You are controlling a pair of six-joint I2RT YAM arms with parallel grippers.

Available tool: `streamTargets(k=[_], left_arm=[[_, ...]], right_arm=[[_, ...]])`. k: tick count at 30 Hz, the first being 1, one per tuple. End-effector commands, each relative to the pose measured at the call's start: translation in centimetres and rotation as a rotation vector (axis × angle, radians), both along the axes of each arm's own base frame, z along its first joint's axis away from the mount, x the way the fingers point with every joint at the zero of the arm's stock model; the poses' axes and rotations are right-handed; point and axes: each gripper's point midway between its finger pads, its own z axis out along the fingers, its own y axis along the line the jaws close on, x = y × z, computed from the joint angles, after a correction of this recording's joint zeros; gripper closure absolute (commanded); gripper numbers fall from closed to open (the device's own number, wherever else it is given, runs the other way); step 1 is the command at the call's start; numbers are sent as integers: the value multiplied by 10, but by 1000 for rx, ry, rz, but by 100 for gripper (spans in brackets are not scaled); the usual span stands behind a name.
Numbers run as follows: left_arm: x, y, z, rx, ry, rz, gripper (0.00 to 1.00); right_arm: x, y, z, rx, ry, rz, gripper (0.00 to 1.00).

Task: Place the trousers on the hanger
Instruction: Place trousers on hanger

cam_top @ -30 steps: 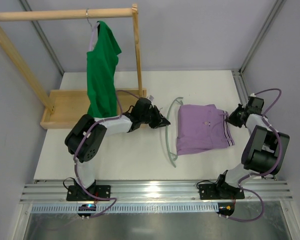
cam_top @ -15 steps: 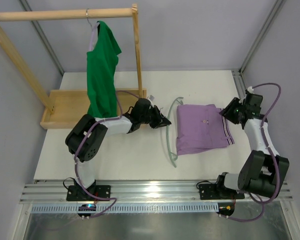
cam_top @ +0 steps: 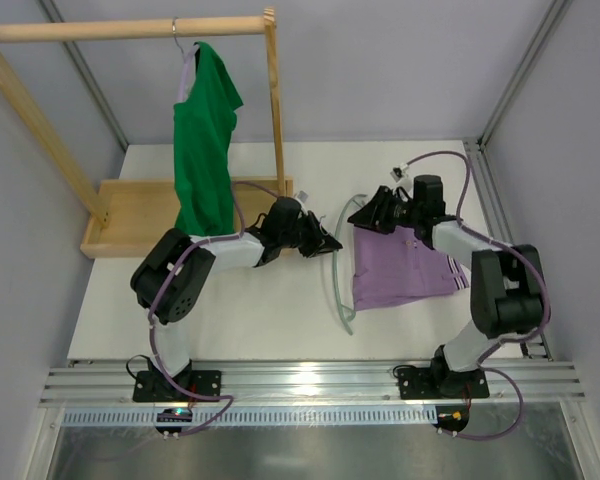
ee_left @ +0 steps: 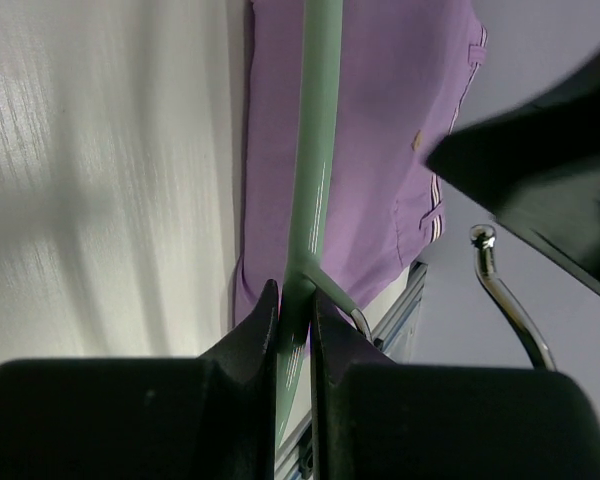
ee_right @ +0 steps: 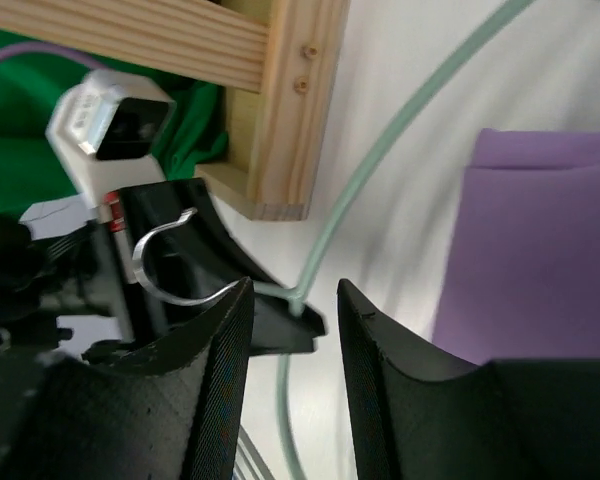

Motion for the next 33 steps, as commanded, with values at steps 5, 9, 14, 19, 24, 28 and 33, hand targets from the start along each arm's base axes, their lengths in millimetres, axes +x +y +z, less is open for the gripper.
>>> streamTargets(k=[5, 9, 14, 19, 24, 28, 33], left_arm=[[-14, 57, -81, 303, 145, 131, 99], [-13, 61, -83, 313, 143, 154, 100], [-11, 43, -70, 166, 134, 152, 99], [-10, 36, -60, 110, 111, 144, 88], [-12, 39, -53, 120, 70, 143, 74], [-17, 38, -52, 126, 58, 128, 59], [-23, 39, -49, 160, 20, 121, 49]], right_arm=[[29, -82, -96, 95, 166, -235, 59], [14, -100, -114, 165, 218, -262, 61], [12, -101, -113, 87, 224, -260, 60], [10, -102, -81, 61, 173, -261, 60], [12, -72, -28, 13, 56, -161, 59], [10, -33, -19, 8, 28, -77, 59], [12, -21, -32, 26, 38, -85, 59]])
